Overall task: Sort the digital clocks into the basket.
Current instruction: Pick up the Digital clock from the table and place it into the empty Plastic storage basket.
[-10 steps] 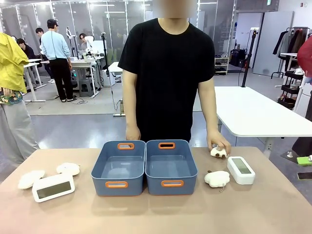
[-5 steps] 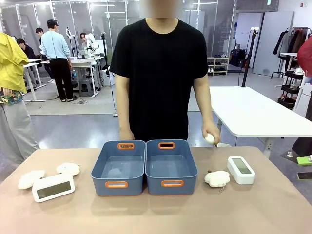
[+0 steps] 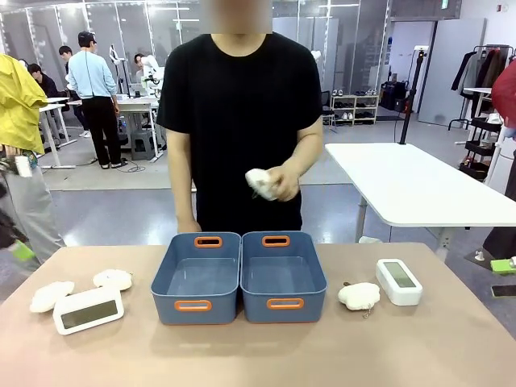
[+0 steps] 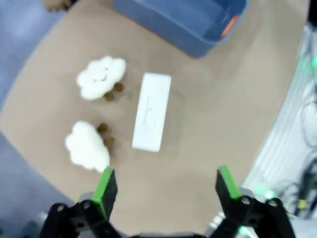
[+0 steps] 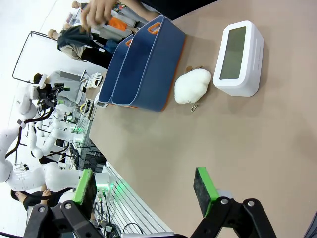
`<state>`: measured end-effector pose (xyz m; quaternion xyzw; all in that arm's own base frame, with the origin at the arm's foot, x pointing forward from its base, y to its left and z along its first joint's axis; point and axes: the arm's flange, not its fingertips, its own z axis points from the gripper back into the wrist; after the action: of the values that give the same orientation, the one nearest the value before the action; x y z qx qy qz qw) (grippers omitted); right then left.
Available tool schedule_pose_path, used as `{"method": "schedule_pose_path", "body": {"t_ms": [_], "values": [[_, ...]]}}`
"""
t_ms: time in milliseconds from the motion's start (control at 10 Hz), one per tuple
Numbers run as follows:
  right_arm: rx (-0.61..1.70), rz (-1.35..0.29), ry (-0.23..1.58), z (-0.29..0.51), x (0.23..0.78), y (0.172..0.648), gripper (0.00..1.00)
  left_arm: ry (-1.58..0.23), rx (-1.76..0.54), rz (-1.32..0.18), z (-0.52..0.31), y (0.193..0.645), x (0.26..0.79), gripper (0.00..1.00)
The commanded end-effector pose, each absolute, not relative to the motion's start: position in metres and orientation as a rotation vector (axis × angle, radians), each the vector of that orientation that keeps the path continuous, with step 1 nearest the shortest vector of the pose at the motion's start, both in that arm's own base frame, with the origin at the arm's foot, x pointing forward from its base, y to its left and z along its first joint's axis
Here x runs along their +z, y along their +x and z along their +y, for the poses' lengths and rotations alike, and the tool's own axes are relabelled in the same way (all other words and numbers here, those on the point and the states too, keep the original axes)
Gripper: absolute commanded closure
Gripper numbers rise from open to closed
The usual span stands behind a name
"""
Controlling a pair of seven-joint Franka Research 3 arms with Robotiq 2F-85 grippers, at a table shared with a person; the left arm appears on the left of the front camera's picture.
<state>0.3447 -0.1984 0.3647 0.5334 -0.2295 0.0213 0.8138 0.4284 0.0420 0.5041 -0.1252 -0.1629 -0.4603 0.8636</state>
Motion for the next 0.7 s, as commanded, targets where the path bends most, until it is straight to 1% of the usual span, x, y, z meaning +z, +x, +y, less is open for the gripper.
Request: {"method": "schedule_pose_path", "body": {"t_ms": [0, 100, 200, 300, 400, 500, 600], "values": [[0.051, -0.498, 1.148, -0.199, 0.367, 0.346, 0.0, -0.103, -1.027, -0.307, 0.005, 0.418, 0.483, 0.0], [0.051, -0.498, 1.148, -0.199, 0.367, 0.346, 0.0, -0.068, -1.064, -0.323, -0.012, 0.43, 0.465, 0.0], [0.051, -0.498, 1.148, -0.199, 0.367, 0.346, 0.0, -0.12, -1.106, -0.307, -0.027, 0.426, 0.45, 0.0], [0.051, -0.498, 1.148, -0.199, 0.367, 0.346, 0.0, -0.014, -1.104, -0.262, -0.037, 0.421, 0.432, 0.0], [0.051, -0.498, 1.148, -0.199, 0.367, 0.346, 0.0, 0.004, -1.103, -0.272, -0.041, 0.424, 0.418, 0.0], [0.051, -0.498, 1.148, -0.199, 0.367, 0.346, 0.0, -0.024, -1.112, -0.298, -0.038, 0.44, 0.412, 0.0], [0.051, -0.498, 1.148, -0.199, 0.367, 0.346, 0.0, -0.017, -1.135, -0.278, -0.038, 0.444, 0.402, 0.0]]}}
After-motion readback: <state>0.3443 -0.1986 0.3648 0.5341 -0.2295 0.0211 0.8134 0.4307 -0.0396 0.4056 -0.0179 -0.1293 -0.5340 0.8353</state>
